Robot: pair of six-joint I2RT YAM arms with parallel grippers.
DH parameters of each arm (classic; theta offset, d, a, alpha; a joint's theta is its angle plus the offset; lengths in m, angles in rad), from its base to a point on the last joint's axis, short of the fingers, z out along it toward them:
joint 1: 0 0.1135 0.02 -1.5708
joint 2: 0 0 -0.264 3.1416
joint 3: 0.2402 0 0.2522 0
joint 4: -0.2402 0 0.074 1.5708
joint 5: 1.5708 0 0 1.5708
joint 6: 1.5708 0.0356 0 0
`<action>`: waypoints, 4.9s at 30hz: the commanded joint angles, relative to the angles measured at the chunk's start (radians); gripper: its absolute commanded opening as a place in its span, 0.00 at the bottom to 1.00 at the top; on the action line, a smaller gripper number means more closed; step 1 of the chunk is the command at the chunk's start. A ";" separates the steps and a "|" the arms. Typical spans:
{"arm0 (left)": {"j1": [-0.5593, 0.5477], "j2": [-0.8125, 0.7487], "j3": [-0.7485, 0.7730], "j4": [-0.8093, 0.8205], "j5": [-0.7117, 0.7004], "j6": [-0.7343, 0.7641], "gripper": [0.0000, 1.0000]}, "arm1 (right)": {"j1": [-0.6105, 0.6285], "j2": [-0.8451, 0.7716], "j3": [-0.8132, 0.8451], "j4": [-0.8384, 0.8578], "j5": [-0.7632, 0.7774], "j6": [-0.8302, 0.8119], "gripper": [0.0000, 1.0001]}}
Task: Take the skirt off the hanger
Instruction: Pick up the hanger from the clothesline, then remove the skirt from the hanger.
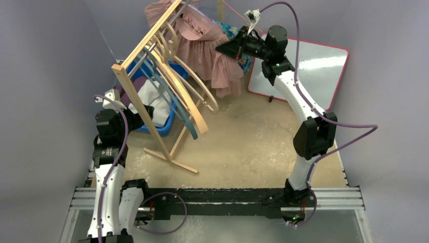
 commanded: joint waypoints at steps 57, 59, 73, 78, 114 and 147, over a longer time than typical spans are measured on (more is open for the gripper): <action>0.008 0.005 0.002 0.055 0.012 0.003 0.88 | 0.160 0.040 0.378 -0.540 0.558 -0.571 0.65; 0.008 0.004 0.002 0.055 0.012 0.004 0.88 | 0.162 0.060 0.403 -0.549 0.539 -0.587 0.51; 0.012 0.010 0.001 0.056 0.010 0.003 0.88 | 0.166 -0.063 0.203 -0.254 0.276 -0.346 0.00; 0.012 0.010 0.002 0.056 0.011 0.004 0.88 | 0.163 -0.098 0.138 -0.136 0.211 -0.195 0.00; 0.013 0.021 -0.001 0.061 0.025 0.001 0.89 | -0.043 -0.386 -0.526 0.220 0.154 0.088 0.00; -0.325 0.376 -0.132 0.820 0.277 -0.622 0.78 | 0.224 -0.531 -1.078 0.194 0.325 -0.080 0.00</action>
